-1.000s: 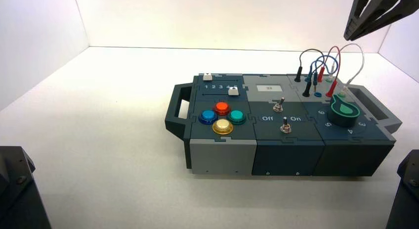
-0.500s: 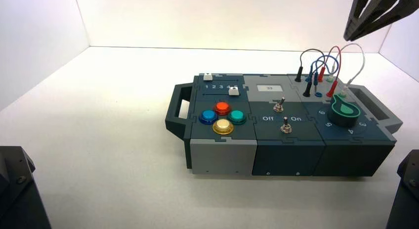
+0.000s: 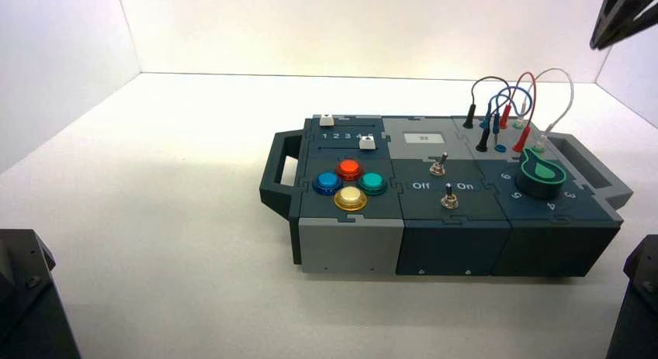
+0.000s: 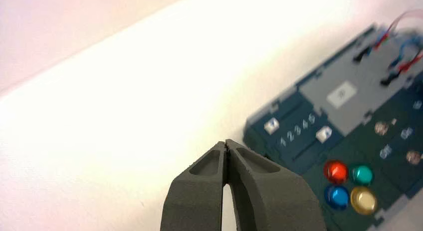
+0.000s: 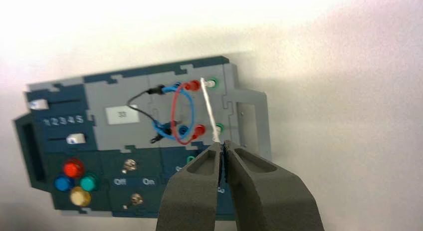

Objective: Insert the blue wire.

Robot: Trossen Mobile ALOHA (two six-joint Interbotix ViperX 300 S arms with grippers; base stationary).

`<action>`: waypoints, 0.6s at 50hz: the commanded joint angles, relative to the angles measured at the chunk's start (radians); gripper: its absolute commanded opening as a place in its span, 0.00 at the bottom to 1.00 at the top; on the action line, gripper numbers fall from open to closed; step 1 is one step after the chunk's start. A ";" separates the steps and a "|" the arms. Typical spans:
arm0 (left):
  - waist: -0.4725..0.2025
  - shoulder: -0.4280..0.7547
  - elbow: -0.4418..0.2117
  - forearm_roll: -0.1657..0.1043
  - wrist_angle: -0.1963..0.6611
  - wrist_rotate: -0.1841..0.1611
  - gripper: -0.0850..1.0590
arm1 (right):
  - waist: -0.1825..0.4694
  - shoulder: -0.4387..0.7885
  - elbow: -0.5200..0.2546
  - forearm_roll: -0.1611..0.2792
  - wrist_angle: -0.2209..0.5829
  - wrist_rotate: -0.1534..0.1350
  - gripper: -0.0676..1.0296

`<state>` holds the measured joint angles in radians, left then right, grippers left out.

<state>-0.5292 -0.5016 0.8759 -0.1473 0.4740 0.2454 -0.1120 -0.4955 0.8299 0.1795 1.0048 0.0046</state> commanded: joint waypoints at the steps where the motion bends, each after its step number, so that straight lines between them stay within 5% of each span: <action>1: 0.002 0.057 -0.054 -0.003 0.049 0.005 0.05 | -0.018 0.058 -0.043 -0.006 0.008 0.005 0.08; 13: -0.003 0.124 -0.081 0.000 0.161 0.006 0.05 | -0.020 0.130 -0.074 -0.006 0.031 0.012 0.08; 30: -0.032 0.209 -0.083 0.002 0.192 0.015 0.05 | -0.021 0.202 -0.055 -0.018 0.087 0.017 0.07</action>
<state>-0.5492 -0.2991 0.8191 -0.1473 0.6642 0.2546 -0.1258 -0.2976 0.7777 0.1657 1.0815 0.0169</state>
